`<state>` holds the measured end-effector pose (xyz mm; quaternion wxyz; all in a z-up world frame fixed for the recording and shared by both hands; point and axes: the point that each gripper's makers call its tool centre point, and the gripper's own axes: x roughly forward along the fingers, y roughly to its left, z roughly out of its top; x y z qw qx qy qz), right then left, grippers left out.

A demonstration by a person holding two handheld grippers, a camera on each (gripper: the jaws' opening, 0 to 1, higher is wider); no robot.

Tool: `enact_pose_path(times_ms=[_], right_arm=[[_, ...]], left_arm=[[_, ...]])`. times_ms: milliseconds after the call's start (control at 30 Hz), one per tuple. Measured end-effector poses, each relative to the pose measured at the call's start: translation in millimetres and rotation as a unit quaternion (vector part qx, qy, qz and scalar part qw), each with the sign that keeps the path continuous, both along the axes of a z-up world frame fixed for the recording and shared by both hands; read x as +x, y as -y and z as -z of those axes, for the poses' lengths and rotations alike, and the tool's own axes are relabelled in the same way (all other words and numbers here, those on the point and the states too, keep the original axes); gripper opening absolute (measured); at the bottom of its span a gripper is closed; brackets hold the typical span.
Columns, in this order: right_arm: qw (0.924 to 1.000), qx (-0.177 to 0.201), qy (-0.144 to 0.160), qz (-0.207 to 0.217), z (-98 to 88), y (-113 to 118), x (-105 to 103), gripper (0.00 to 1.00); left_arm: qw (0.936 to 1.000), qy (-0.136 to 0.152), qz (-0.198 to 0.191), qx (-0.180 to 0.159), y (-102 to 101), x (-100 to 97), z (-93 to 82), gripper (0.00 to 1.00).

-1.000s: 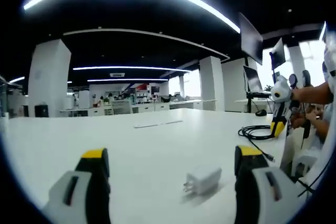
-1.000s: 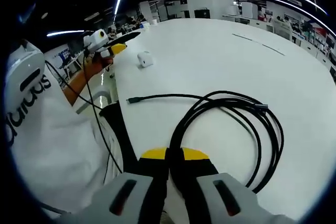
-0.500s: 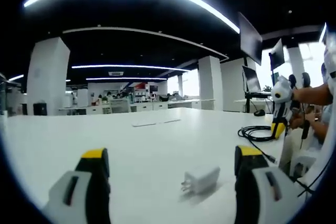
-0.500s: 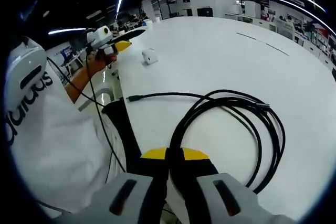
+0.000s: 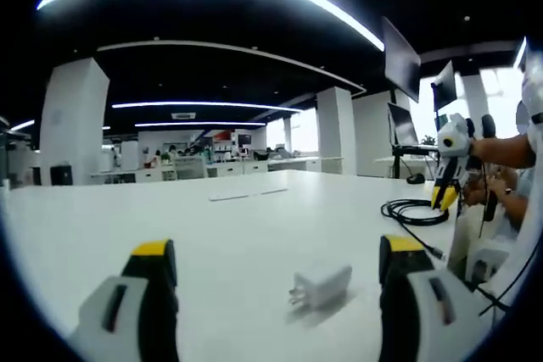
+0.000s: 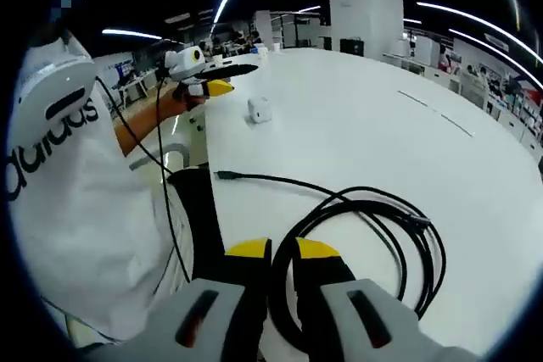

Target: Plug the desk Type‑C cable into the charger adapter.

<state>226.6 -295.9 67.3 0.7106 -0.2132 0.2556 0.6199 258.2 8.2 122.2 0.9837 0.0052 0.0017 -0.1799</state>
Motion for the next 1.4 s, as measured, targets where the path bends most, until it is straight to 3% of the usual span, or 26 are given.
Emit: enact_pose_path(times_ms=[67, 300, 667, 967, 1400], right_arm=[[0.9992, 0.002, 0.027, -0.03, -2.8, -11, -2, 0.1], [0.9921, 0.0, 0.059, -0.111, 0.1, -39, -11, 0.11], [0.9805, -0.008, 0.071, -0.183, 4.6, -66, -15, 0.11], [0.9615, -0.019, 0.077, -0.263, 12.6, -87, -26, 0.11], [0.9447, -0.048, 0.084, -0.313, 21.9, -101, -29, 0.09]], left_arm=[[1.0, -0.001, 0.0, 0.0, 0, -0.2, 0.7, 1.0], [1.0, -0.006, 0.001, 0.001, -1, -1.4, 3.4, 1.0], [0.9999, -0.011, -0.001, 0.003, -2, -1.9, 7.3, 1.0], [0.9998, -0.015, -0.006, 0.007, -6, -3.2, 11.2, 1.0], [0.9997, -0.022, -0.006, 0.009, -10, -3.4, 16.4, 1.0]])
